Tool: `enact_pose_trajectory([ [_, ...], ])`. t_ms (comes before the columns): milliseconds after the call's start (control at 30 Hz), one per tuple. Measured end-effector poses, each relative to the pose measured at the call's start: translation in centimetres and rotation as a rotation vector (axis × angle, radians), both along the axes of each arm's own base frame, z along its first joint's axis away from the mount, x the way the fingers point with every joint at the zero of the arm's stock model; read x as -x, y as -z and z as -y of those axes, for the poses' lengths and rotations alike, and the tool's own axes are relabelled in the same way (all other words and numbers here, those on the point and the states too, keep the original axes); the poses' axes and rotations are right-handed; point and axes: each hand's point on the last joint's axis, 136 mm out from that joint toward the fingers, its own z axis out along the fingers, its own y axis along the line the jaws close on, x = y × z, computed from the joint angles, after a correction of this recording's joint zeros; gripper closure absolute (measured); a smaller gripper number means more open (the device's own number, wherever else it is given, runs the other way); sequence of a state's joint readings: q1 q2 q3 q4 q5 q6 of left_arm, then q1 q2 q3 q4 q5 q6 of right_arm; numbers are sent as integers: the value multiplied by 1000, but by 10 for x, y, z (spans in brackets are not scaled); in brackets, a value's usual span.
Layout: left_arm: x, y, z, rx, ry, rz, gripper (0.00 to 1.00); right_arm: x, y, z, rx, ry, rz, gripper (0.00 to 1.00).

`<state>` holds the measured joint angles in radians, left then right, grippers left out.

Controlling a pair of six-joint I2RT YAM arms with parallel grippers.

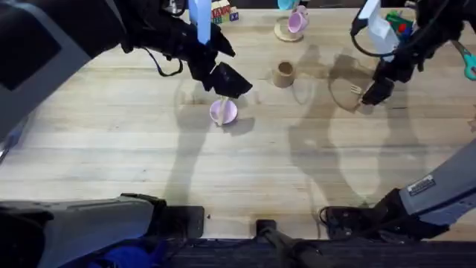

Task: Pick up a utensil and set it on the pink plate, then put the other utensil in the container.

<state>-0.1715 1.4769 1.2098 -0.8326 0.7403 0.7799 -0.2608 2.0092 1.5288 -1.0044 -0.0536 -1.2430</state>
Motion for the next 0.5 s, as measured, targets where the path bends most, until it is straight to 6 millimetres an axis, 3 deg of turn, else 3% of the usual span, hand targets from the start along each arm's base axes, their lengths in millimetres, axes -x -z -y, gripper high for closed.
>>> enact_pose_trajectory([
  [500, 0, 0, 0, 0, 0, 0, 8, -5, 8, -1, -1, 33, -7, 7],
])
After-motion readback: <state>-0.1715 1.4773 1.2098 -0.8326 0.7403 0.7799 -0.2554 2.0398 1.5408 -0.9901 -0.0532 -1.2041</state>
